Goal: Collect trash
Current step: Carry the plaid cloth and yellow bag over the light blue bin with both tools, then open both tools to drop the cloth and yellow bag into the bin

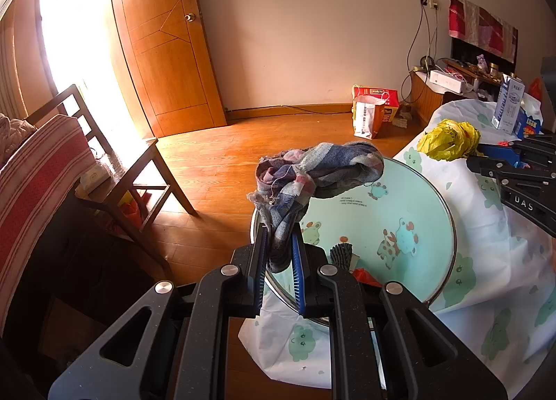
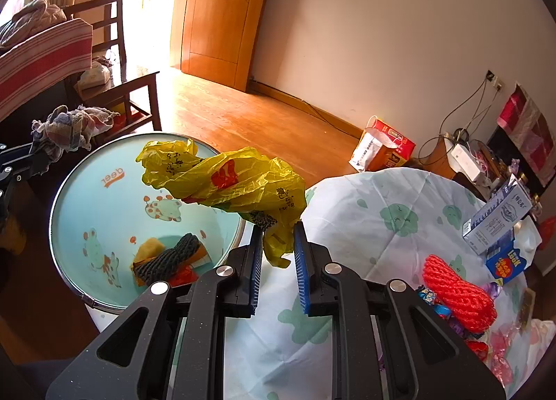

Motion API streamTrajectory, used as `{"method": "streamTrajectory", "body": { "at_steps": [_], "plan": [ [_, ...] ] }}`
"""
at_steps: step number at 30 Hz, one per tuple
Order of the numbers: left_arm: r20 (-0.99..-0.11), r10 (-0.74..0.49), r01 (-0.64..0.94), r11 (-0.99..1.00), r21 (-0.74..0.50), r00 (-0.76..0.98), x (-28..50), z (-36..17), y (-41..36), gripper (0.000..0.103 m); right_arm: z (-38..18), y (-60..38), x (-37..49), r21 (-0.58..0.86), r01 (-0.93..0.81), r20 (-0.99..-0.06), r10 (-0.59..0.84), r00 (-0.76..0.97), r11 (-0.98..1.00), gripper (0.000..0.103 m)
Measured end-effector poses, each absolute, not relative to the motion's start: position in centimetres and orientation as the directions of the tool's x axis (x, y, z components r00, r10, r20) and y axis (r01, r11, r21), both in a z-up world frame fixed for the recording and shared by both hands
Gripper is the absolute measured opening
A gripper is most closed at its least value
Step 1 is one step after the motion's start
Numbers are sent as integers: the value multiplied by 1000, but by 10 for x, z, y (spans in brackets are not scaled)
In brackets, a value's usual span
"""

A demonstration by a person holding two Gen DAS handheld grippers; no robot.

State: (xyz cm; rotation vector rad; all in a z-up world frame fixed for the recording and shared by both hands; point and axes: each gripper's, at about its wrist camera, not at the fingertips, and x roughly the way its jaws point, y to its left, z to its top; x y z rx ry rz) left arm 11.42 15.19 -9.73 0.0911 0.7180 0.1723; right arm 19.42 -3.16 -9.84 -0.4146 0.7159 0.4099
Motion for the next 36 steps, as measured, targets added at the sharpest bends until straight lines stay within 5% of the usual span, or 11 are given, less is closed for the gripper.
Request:
{"method": "streamTrajectory", "body": {
  "at_steps": [20, 24, 26, 29, 36],
  "plan": [
    [-649, 168, -112, 986, 128, 742, 114, -97, 143, 15, -102, -20, 192, -238, -523, -709, 222, 670, 818, 19],
    [-645, 159, -111, 987, 115, 747, 114, -97, 142, 26, -105, -13, 189, -228, -559, -712, 255, 654, 797, 29],
    [-641, 158, -110, 987, 115, 751, 113, -97, 140, 33, -106, -13, 186, -222, -565, -708, 267, 654, 794, 53],
    [-634, 159, -121, 987, 104, 756, 112, -97, 138, 56, -109, -14, 183, -214, -572, -717, 270, 642, 792, 56],
    [-654, 88, -61, 996, 63, 752, 110, -108, 115, 71, -96, -49, 161, -200, -536, -692, 269, 670, 820, 58]
  ]
}}
